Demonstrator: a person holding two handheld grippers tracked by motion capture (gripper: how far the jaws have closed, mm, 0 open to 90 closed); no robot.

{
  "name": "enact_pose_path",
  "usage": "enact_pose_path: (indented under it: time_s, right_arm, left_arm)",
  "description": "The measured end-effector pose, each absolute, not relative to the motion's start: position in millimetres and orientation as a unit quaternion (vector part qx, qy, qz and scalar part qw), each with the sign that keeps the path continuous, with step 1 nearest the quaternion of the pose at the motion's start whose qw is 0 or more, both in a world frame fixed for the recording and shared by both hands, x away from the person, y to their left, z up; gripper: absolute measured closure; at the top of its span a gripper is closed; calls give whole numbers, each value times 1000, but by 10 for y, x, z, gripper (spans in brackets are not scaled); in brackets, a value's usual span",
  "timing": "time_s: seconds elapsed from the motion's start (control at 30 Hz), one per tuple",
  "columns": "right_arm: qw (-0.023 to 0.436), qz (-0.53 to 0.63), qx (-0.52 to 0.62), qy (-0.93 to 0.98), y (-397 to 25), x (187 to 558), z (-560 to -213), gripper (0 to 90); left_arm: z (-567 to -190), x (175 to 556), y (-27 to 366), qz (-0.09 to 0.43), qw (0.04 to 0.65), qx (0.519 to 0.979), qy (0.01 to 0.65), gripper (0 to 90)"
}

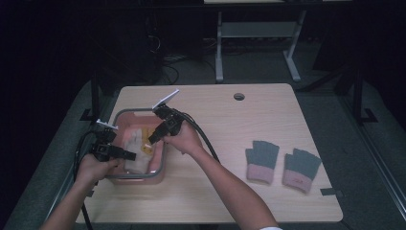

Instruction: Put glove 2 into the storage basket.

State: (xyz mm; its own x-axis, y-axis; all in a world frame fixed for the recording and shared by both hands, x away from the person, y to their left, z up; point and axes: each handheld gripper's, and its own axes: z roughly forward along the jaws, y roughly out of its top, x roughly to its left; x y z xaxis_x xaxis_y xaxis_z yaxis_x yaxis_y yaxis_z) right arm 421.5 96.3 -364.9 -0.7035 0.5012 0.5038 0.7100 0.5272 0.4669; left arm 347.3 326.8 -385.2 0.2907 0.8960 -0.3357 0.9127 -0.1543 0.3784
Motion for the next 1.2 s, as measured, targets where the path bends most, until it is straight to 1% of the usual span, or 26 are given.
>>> enact_pose_path:
  time_s: [0.17,0.4,0.6,0.87,1.0,1.2]
  right_arm:
    - [156,-348,-356,-853,840,4197,-3598,704]
    - [147,-357,-366,-847,594,4164,-3527,704]
    - [137,-367,-375,-841,401,4156,-3467,700]
    - [123,-370,-389,-835,145,4130,-3421,686]
    - [116,-374,-396,-831,-1,4117,-3406,673]
    - [109,-377,-411,-823,-232,4104,-3430,650]
  left_arm:
    - [-3734,3481,3278,-9,264,762,592,544]
    - [-3639,3483,3284,-3,273,766,581,579]
    - [-3536,3513,3210,-4,313,760,570,586]
    - [-3343,3530,3016,11,343,764,546,556]
    - [-3294,3534,2905,16,348,772,532,524]
    - [-3228,3563,2685,9,358,782,510,482]
